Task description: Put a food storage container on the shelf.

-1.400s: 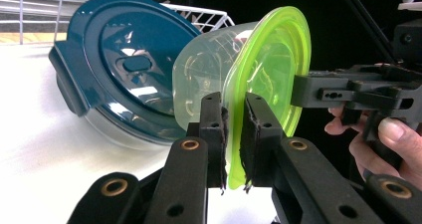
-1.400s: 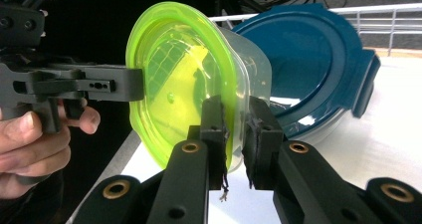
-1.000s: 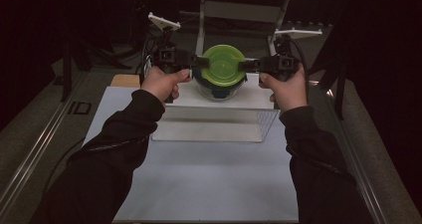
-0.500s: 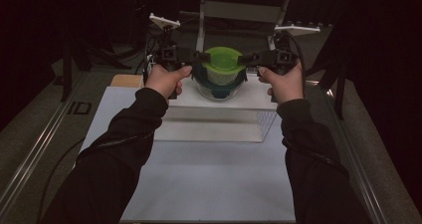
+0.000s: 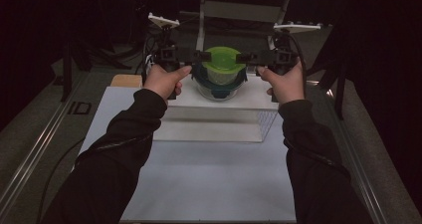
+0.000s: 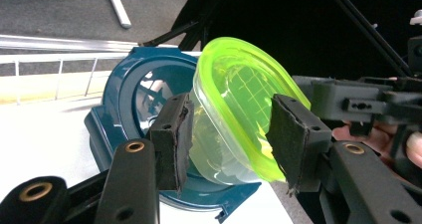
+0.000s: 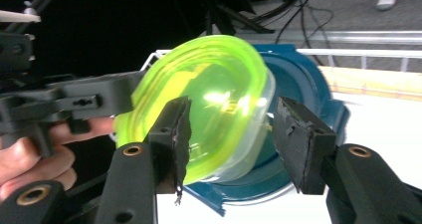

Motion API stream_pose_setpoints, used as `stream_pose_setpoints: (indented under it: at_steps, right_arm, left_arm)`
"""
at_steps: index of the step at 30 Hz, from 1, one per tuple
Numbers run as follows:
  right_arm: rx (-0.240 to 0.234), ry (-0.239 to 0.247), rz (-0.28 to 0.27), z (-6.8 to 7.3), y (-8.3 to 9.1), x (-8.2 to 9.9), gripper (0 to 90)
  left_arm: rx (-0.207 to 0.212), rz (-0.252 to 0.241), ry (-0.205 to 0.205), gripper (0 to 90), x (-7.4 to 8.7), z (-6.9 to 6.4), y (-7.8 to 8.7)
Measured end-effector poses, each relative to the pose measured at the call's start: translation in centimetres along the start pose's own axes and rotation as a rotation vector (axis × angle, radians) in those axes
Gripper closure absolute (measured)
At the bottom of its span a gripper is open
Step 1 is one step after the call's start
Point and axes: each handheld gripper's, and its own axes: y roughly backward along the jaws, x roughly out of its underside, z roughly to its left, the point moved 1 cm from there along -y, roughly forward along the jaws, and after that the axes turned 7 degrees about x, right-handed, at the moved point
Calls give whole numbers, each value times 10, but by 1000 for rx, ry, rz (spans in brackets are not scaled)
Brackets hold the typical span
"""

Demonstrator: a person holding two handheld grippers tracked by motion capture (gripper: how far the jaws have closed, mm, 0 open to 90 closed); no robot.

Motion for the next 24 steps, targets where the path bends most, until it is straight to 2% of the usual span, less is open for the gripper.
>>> stream_pose_setpoints:
  at_steps: [7,9,10,13,15,16,18,19,20,21,22,23,24]
  right_arm:
    - [-11,-12,-18,-7,9,8,474]
    - [-10,2,-20,-7,13,13,474]
    - [-7,18,-27,-6,17,19,477]
    - [-35,31,-26,-3,20,29,488]
    - [-32,42,-26,-2,21,33,496]
    - [-52,39,-22,-1,21,39,512]
    - [-62,37,-21,-1,21,44,543]
    - [-62,37,-21,-1,21,44,543]
    - [-64,41,-24,0,20,49,573]
    - [-59,52,-25,1,20,52,583]
    - [-58,53,-25,2,19,53,608]
    - [-58,53,-25,2,19,53,608]
    - [-60,58,-25,2,19,55,625]
  left_arm:
    - [7,-17,-12,481,6,1,12]
    - [7,-25,-20,481,9,2,18]
    - [20,-36,-16,481,12,2,22]
    - [21,-31,-62,476,23,-2,30]
    - [23,-31,-70,465,27,-3,32]
    - [22,-27,-85,465,31,-5,33]
    - [23,-31,-106,464,42,-7,36]
    - [23,-31,-106,456,42,-7,36]
    - [-9,-28,-133,444,51,-10,39]
    - [-9,-28,-133,441,51,-10,39]
    - [-40,-12,-150,442,58,-11,41]
    - [-40,-12,-150,442,58,-11,41]
    - [-40,-4,-168,442,65,-12,42]
